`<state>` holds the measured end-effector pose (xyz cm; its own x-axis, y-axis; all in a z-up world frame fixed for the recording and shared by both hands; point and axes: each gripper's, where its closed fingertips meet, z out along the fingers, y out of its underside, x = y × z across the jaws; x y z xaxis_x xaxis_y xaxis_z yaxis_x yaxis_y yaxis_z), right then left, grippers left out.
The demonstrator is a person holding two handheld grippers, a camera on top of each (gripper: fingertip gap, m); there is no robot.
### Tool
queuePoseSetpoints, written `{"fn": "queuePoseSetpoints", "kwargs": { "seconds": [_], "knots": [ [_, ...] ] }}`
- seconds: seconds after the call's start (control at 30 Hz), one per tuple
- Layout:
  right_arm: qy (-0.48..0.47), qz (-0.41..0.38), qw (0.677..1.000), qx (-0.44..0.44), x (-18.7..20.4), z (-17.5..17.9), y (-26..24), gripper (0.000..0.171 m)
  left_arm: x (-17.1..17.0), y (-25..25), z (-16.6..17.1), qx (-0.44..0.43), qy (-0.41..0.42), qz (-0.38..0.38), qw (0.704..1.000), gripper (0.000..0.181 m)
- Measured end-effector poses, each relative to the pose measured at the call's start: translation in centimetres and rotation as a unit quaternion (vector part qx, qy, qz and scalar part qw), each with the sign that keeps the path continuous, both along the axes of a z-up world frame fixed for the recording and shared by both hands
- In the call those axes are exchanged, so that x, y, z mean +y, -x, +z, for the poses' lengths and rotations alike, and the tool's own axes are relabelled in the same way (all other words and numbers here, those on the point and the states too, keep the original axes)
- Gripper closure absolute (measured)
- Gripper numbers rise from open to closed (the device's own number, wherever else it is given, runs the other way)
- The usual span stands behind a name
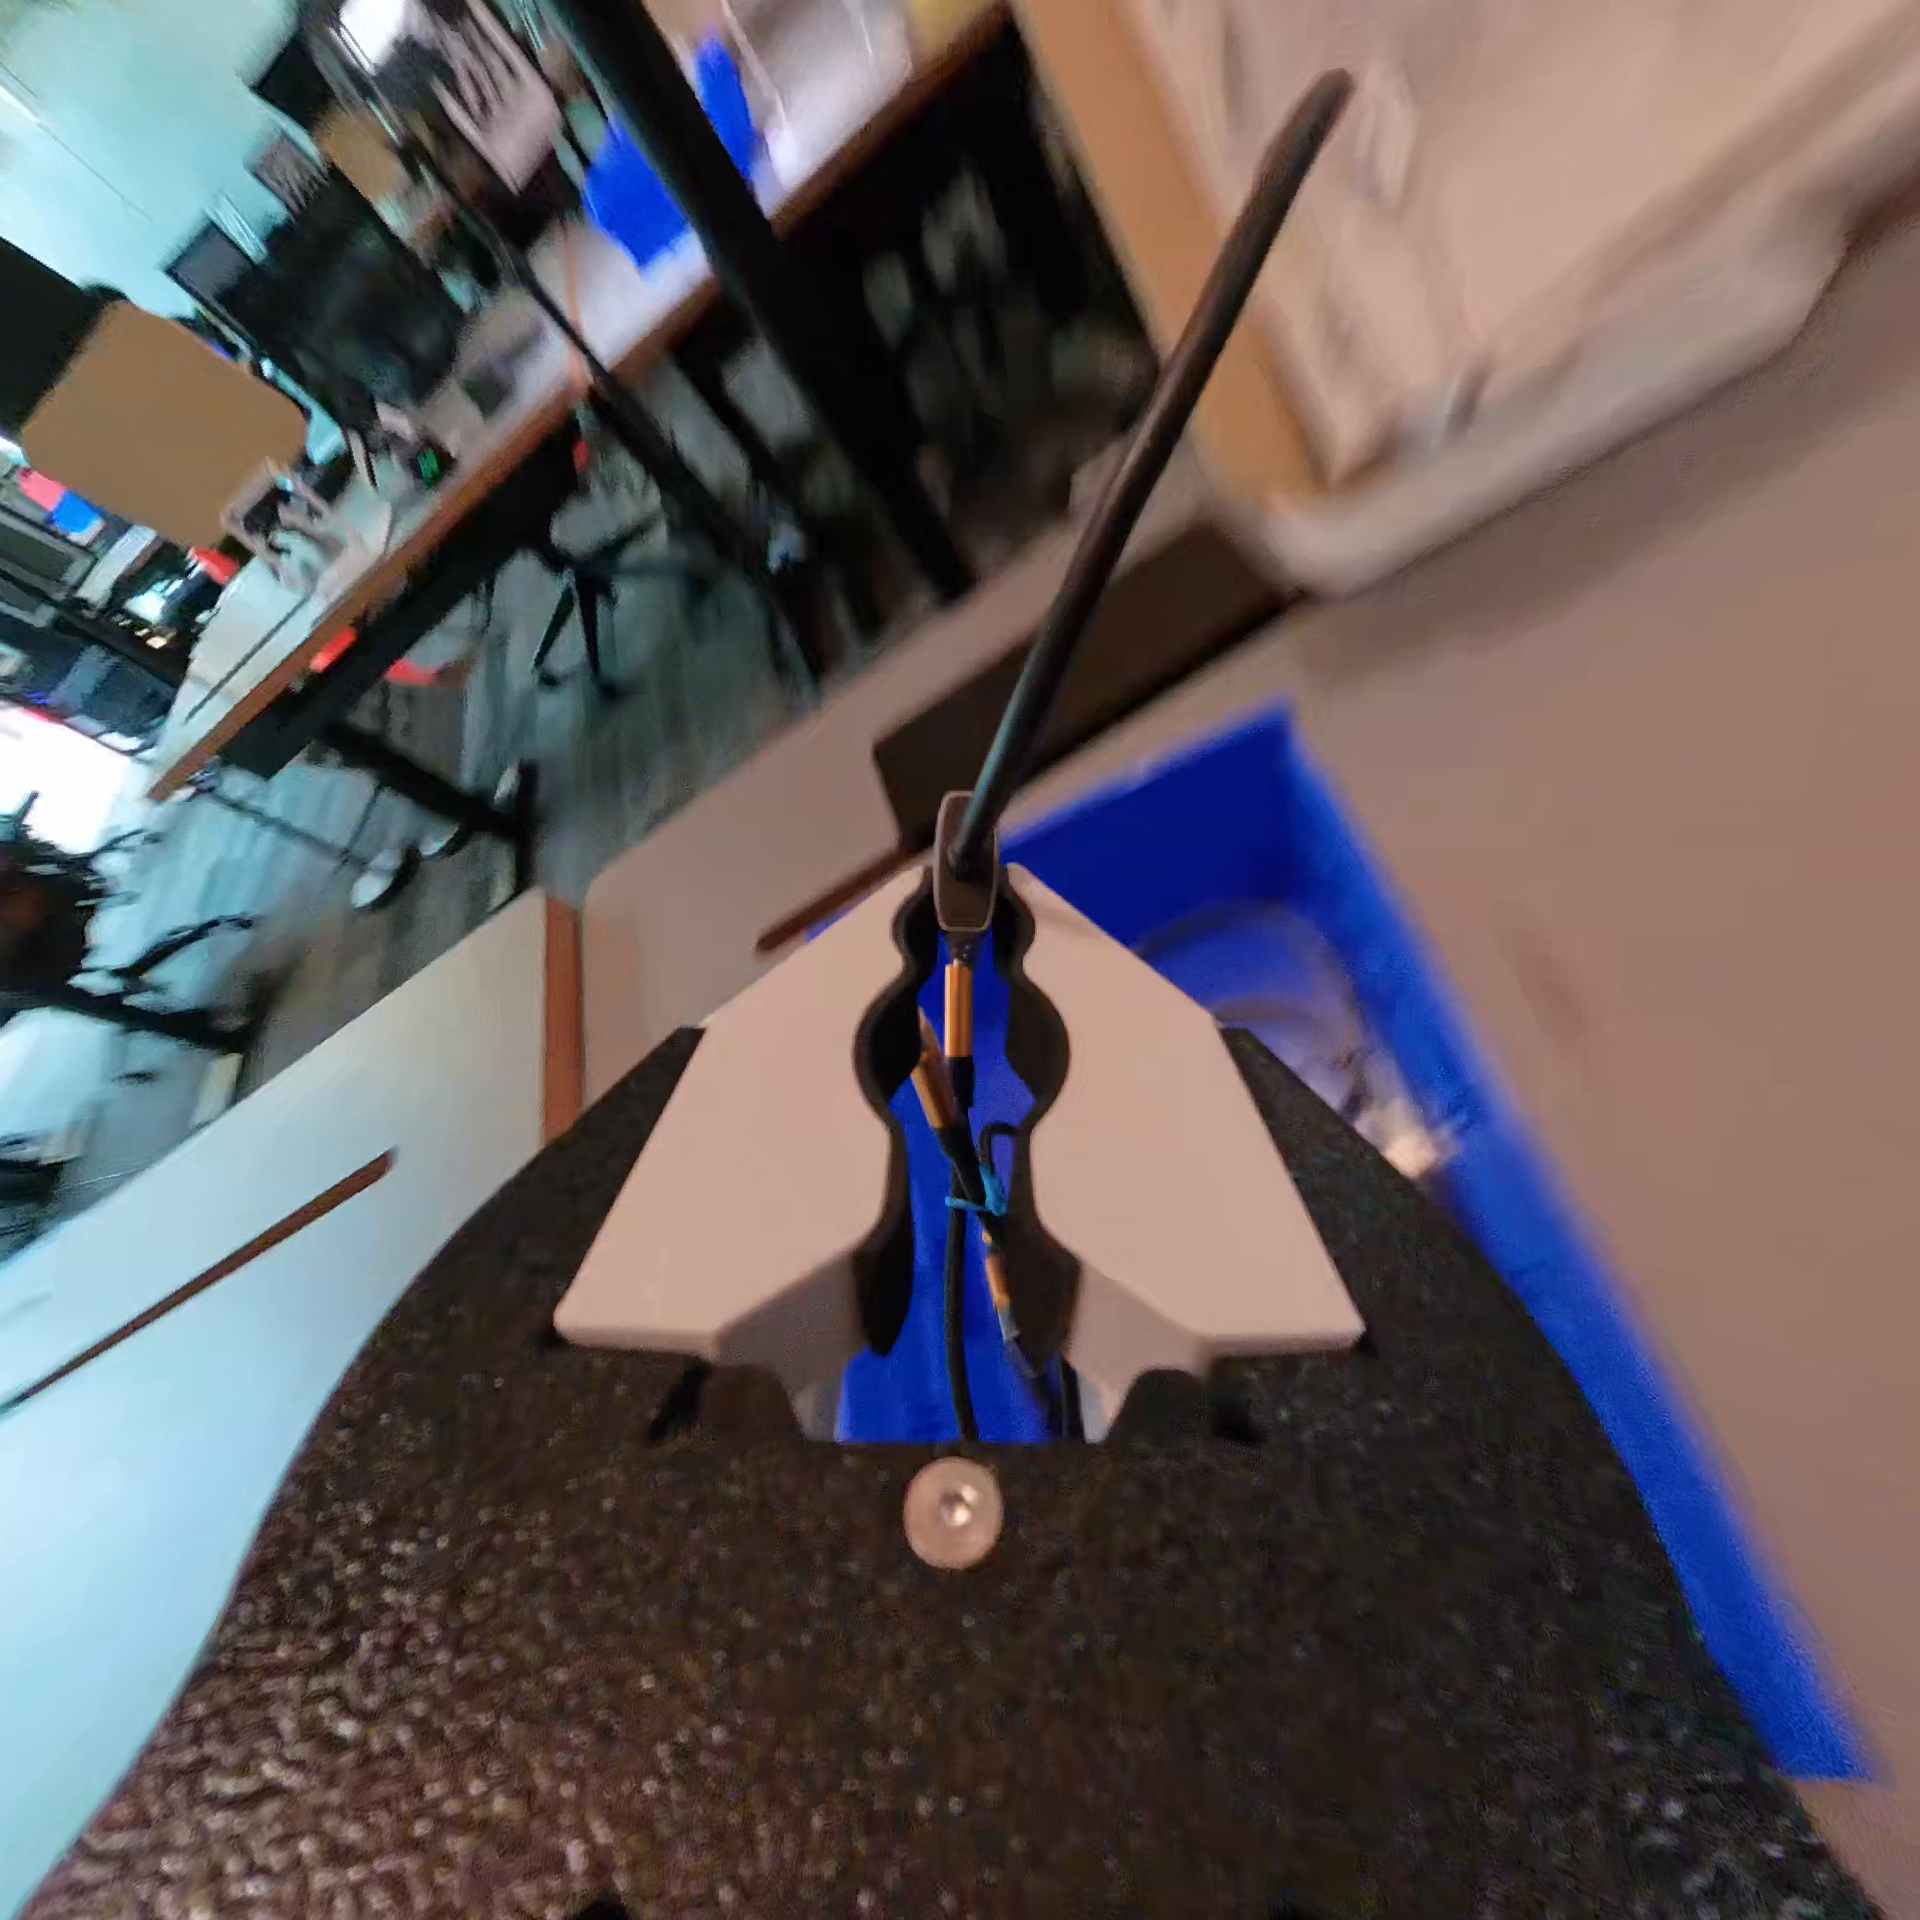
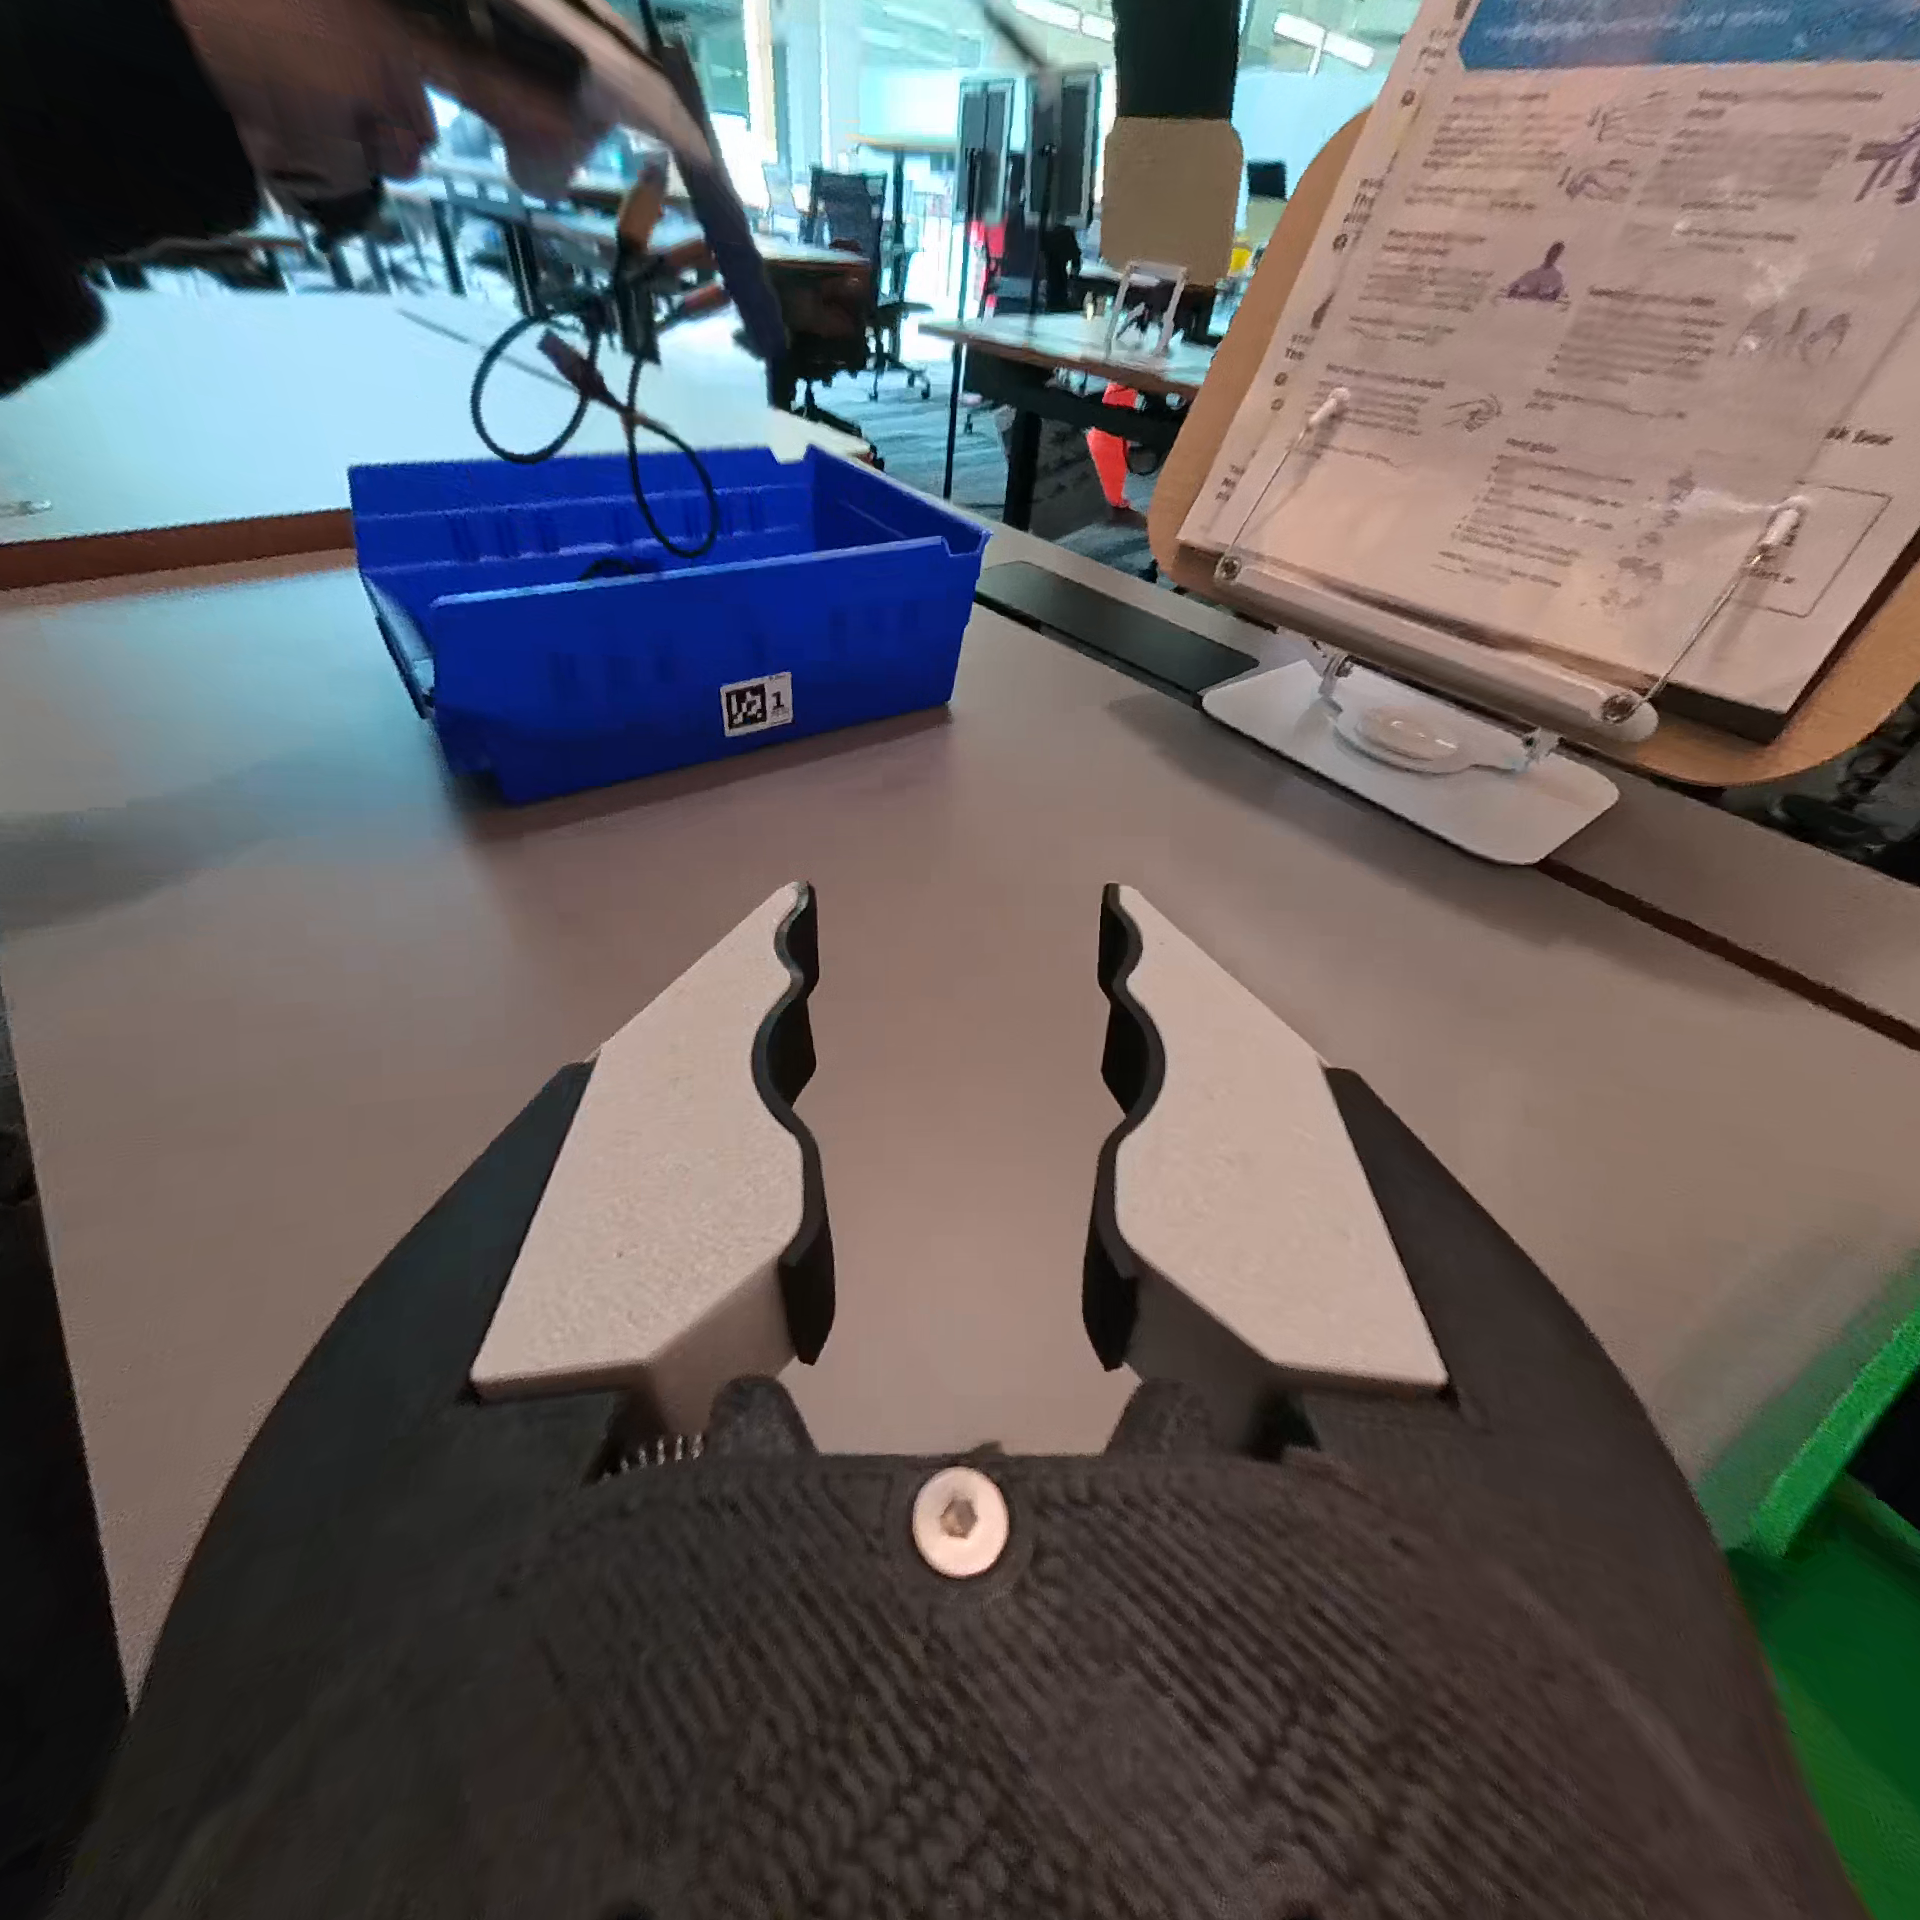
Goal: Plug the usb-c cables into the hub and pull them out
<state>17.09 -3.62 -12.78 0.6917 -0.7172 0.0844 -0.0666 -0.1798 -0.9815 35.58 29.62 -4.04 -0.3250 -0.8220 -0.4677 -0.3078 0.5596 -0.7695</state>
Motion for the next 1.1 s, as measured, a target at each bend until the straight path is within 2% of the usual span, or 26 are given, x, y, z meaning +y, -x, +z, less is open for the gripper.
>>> {"fn": "queuePoseSetpoints", "kwargs": {
  "seconds": [0.03, 0.1, 0.17, 0.27, 0.33, 0.43, 0.5, 0.57, 0.67, 0.77, 0.87, 1.0, 1.1],
  "knots": [
    [-0.007, -0.002, 1.0, -0.014, 0.0, 0.6, 0.1, 0.118, -1.2, 1.0, 3.0, -0.029, 0.064, -0.011, 0.998, 0.174],
    [-0.016, -0.014, 0.998, -0.058, -0.1, 2.3, 0.2, 0.118, -4.2, 3.8, 8.4, -0.068, 0.205, -0.053, 0.975, 0.174],
    [-0.019, -0.029, 0.994, -0.108, -0.2, 4.2, 0.6, 0.117, -7.7, 7.2, 12.5, -0.084, 0.337, -0.119, 0.93, 0.174],
    [0.0, -0.06, 0.976, -0.208, -0.5, 7.3, 1.7, 0.114, -13.5, 12.6, 14.9, -0.048, 0.48, -0.223, 0.847, 0.174],
    [0.029, -0.083, 0.953, -0.289, -0.9, 9.4, 2.7, 0.11, -17.6, 15.6, 13.6, 0.0, 0.529, -0.275, 0.803, 0.174],
    [0.086, -0.106, 0.924, -0.357, -2.0, 10.6, 3.4, 0.109, -22.6, 18.8, 9.1, 0.096, 0.588, -0.32, 0.737, 0.174],
    [0.122, -0.064, 0.922, -0.362, -1.7, 9.4, 3.7, 0.107, -24.7, 20.2, 5.8, 0.157, 0.623, -0.336, 0.689, 0.174],
    [0.142, -0.014, 0.922, -0.361, -1.1, 8.0, 4.2, 0.106, -26.4, 21.0, 2.3, 0.208, 0.636, -0.337, 0.663, 0.174],
    [0.163, 0.044, 0.922, -0.348, -0.1, 6.0, 4.5, 0.114, -28.0, 21.5, -1.3, 0.256, 0.647, -0.333, 0.636, 0.174],
    [0.211, 0.079, 0.921, -0.318, 0.6, 3.0, 3.8, 0.122, -28.7, 21.6, -2.7, 0.282, 0.65, -0.342, 0.618, 0.174],
    [0.219, 0.075, 0.912, -0.337, 0.7, 3.0, 3.6, 0.148, -29.0, 21.2, -3.6, 0.285, 0.632, -0.339, 0.636, 0.174],
    [0.21, 0.092, 0.92, -0.319, 0.9, 2.8, 3.8, 0.15, -28.9, 21.2, -3.5, 0.286, 0.636, -0.341, 0.63, 0.174],
    [0.19, 0.105, 0.937, -0.275, 1.0, 2.2, 3.7, 0.15, -28.9, 21.1, -4.0, 0.286, 0.636, -0.338, 0.633, 0.174]
  ]
}}
